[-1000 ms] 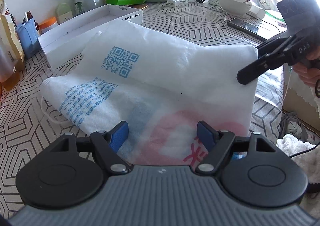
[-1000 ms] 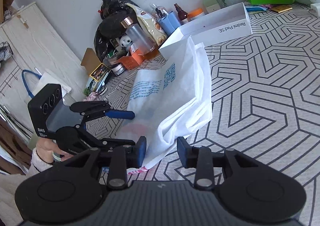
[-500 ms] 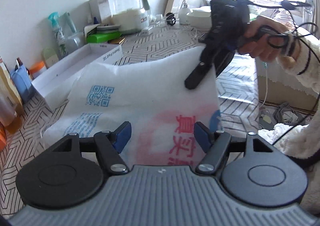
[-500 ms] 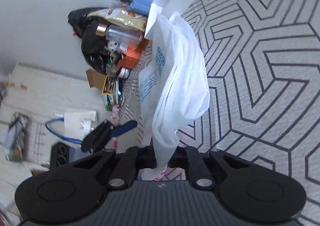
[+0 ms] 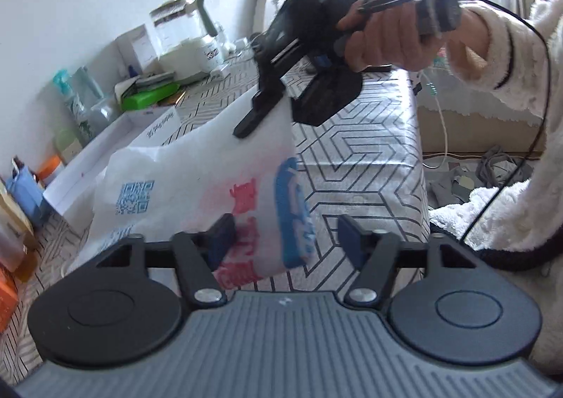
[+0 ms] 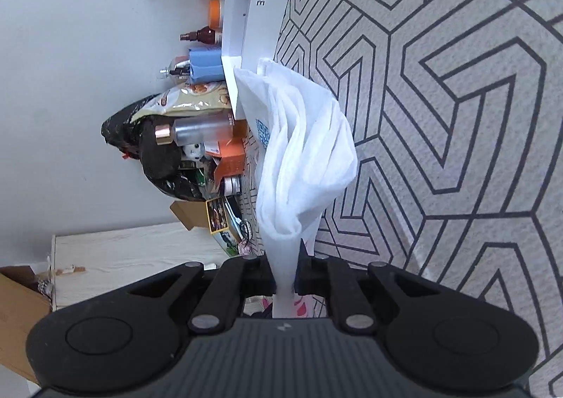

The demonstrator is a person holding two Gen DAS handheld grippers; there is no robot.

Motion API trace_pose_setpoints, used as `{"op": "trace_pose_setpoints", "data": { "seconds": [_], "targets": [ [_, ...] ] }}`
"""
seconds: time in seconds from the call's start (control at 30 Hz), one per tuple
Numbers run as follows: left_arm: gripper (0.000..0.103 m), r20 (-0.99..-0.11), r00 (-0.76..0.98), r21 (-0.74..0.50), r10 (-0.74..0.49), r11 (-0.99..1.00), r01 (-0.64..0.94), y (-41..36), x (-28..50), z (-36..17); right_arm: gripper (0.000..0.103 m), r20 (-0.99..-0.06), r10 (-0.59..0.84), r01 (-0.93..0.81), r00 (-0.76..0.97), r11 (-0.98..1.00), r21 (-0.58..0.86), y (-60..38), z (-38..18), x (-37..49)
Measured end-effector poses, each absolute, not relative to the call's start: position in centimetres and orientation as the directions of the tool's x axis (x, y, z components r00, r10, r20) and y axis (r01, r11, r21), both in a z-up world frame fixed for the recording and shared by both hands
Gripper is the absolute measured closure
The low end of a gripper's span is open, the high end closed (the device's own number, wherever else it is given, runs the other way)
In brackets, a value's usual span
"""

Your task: Fold shopping bag

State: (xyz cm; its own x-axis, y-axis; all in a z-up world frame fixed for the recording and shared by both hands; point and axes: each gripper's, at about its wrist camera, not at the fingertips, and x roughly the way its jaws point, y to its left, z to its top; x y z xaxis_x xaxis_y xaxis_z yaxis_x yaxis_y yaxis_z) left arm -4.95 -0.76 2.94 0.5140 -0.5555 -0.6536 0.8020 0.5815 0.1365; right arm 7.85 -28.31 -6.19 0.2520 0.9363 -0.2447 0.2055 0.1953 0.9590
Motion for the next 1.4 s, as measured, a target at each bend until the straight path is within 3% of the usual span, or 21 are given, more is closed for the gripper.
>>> {"op": "trace_pose_setpoints", "data": {
  "seconds": [0.1, 0.13, 0.17, 0.27, 0.37, 0.43, 0.47, 0.6, 0.67, 0.83, 1.1, 1.17, 1.3, 1.37, 1.4],
  "targets": [
    [0.089, -0.664, 0.468, -0.001, -0.583, 0.627, 0.779, 0.5, -3.2, 2.9, 0.080, -0.263, 0.944, 0.117, 0.197, 0.244, 0.963, -28.5, -5.5, 7.5],
    [0.089, -0.663, 0.460, -0.034, -0.591, 0.638, 0.769, 1.0, -2.7, 2.8, 0.064, -0.278, 0.945, 0.065, 0.172, 0.270, 0.961, -28.5, -5.1, 7.3],
    [0.089, -0.661, 0.449, -0.078, -0.601, 0.650, 0.756, 1.6, -2.2, 2.7, 0.055, -0.308, 0.939, -0.012, 0.156, 0.314, 0.950, -28.6, -4.5, 7.0],
    [0.089, -0.649, 0.410, -0.206, -0.640, 0.667, 0.716, 3.4, -0.7, 2.1, 0.055, -0.399, 0.892, -0.308, 0.214, 0.449, 0.839, -29.0, -1.6, 4.3],
    [0.090, -0.638, 0.369, -0.310, -0.676, 0.664, 0.680, 4.6, 0.6, 1.4, 0.055, -0.453, 0.804, -0.658, 0.386, 0.584, 0.476, -28.4, 2.7, -0.1],
    [0.090, -0.635, 0.339, -0.362, -0.694, 0.655, 0.663, 5.0, 1.5, 1.2, 0.055, -0.447, 0.757, -0.786, 0.476, 0.594, 0.170, -26.4, 4.5, -2.9],
    [0.090, -0.637, 0.329, -0.378, -0.697, 0.655, 0.654, 5.0, 1.8, 1.2, 0.056, -0.432, 0.741, -0.821, 0.515, 0.571, 0.000, -25.3, 5.2, -4.3],
    [0.089, -0.653, 0.300, -0.401, -0.695, 0.654, 0.642, 4.6, 2.7, 1.2, 0.060, -0.435, 0.729, -0.839, 0.529, 0.371, -0.398, -21.4, 5.5, -7.3],
    [0.089, -0.661, 0.287, -0.412, -0.693, 0.655, 0.633, 4.4, 3.0, 1.2, 0.059, -0.464, 0.726, -0.835, 0.508, 0.283, -0.472, -19.8, 5.2, -7.6],
    [0.089, -0.663, 0.262, -0.445, -0.702, 0.650, 0.616, 4.3, 3.8, 1.2, 0.061, -0.549, 0.677, -0.822, 0.490, 0.148, -0.550, -18.6, 2.4, -6.7],
    [0.089, -0.654, 0.266, -0.472, -0.708, 0.657, 0.588, 4.9, 3.9, 1.1, 0.083, -0.559, 0.695, -0.829, 0.452, 0.095, -0.552, -17.0, -0.8, -4.0],
    [0.089, -0.645, 0.265, -0.488, -0.717, 0.653, 0.579, 5.3, 4.0, 1.0, 0.091, -0.603, 0.695, -0.890, 0.391, 0.119, -0.440, -17.0, -0.5, -2.6],
    [0.087, -0.634, 0.279, -0.480, -0.722, 0.649, 0.589, 5.9, 3.4, 1.5, 0.092, -0.664, 0.697, -0.962, 0.270, 0.165, -0.218, -17.0, 0.4, 0.1],
    [0.077, -0.622, 0.289, -0.459, -0.728, 0.638, 0.618, 6.0, 2.5, 2.2, 0.093, -0.704, 0.692, -0.978, 0.163, 0.206, -0.023, -17.0, 1.0, 2.6],
    [0.060, -0.612, 0.285, -0.456, -0.738, 0.623, 0.636, 6.1, 2.1, 2.5, 0.093, -0.714, 0.689, -0.975, 0.125, 0.220, 0.042, -17.0, 1.3, 3.5]
  ]
}}
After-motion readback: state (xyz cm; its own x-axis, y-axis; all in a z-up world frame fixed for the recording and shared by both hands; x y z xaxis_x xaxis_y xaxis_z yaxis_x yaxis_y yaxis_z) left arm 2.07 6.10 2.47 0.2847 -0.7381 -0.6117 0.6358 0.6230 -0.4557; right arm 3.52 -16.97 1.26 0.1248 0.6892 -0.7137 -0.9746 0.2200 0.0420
